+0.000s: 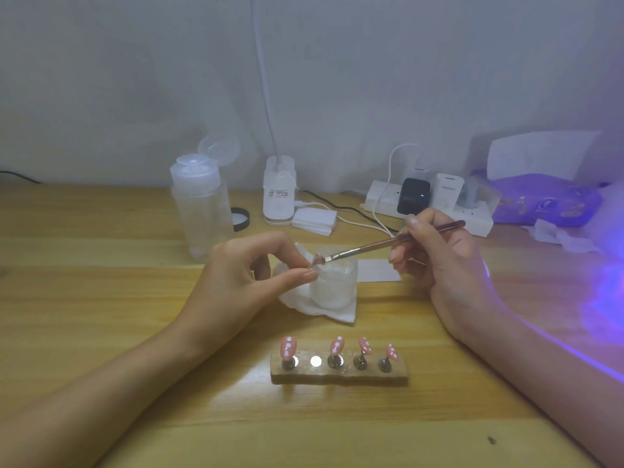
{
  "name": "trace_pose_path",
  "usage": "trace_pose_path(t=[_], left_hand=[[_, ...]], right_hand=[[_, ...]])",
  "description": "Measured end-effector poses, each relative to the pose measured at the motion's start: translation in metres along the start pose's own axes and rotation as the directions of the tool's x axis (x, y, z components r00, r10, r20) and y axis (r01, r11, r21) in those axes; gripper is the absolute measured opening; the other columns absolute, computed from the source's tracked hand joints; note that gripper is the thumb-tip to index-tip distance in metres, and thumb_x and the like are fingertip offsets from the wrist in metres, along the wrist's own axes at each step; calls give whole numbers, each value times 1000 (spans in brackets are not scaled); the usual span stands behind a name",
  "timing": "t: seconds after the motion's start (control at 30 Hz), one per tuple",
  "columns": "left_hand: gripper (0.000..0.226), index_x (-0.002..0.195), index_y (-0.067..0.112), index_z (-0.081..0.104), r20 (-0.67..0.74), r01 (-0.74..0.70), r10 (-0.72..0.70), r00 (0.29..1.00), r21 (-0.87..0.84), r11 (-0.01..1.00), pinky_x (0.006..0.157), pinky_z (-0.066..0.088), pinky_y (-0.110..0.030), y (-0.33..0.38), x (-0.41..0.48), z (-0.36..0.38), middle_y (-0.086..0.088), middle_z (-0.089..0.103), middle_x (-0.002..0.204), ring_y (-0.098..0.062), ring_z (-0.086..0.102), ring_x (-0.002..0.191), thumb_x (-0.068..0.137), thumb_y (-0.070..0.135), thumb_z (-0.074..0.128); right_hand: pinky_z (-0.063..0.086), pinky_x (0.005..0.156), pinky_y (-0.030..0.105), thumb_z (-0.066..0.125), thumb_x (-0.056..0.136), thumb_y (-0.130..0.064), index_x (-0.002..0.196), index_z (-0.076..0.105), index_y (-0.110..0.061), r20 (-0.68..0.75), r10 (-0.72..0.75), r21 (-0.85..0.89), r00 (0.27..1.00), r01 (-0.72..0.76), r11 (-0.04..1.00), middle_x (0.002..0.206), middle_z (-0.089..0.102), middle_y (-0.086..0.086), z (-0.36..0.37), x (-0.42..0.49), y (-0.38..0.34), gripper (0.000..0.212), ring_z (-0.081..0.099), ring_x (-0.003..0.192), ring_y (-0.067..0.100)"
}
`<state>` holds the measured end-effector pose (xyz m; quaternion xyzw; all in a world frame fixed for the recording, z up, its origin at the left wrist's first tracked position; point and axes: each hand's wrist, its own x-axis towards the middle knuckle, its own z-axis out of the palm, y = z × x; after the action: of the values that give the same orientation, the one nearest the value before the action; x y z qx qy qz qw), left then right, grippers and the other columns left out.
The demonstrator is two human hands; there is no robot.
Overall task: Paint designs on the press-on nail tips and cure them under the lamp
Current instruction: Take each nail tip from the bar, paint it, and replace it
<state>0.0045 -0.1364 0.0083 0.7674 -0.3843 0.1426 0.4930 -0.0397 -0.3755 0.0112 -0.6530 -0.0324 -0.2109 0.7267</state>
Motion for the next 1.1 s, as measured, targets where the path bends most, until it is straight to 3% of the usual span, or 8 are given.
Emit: trace_pose_path(t=[0.17, 0.3, 0.43, 1.1], left_hand=[[13, 74, 20, 68, 5, -4, 4, 1000, 8, 1000, 51, 28, -3, -1, 0, 0, 34, 52, 56, 1, 36, 46, 81, 23, 79], [13, 73, 21, 67, -1, -7, 7, 1000, 7, 1000, 50, 26, -3, -1, 0, 0, 34, 51, 55, 1, 35, 45, 80, 27, 76], [13, 74, 22, 68, 5, 3, -2, 1000, -2, 1000, 51, 27, -4, -1, 0, -1, 32, 52, 56, -1, 34, 47, 81, 28, 76], [13, 75, 18, 68, 8, -12, 12, 1000, 12, 1000, 51, 27, -3, 1, 1, -1, 34, 52, 57, 0, 34, 46, 80, 27, 76]], right_hand=[[49, 54, 19, 54, 100, -20, 64, 61, -28, -18, -2, 51, 1000, 3, 999, 56, 62, 0, -1, 1, -2, 38, 60, 55, 10], [48, 51, 19, 53, 101, -16, 67, 56, -20, -15, 13, -5, 1000, -13, 1000, 55, 61, 2, 0, 0, 0, 34, 60, 53, 12], [49, 53, 19, 53, 101, -17, 64, 59, -26, -24, -20, 56, 1000, 22, 998, 55, 61, 1, -1, 0, -3, 38, 61, 54, 11], [46, 51, 18, 57, 97, -23, 64, 61, -28, -17, 17, -16, 1000, -17, 1000, 57, 65, 4, 2, -1, -4, 34, 60, 53, 12]])
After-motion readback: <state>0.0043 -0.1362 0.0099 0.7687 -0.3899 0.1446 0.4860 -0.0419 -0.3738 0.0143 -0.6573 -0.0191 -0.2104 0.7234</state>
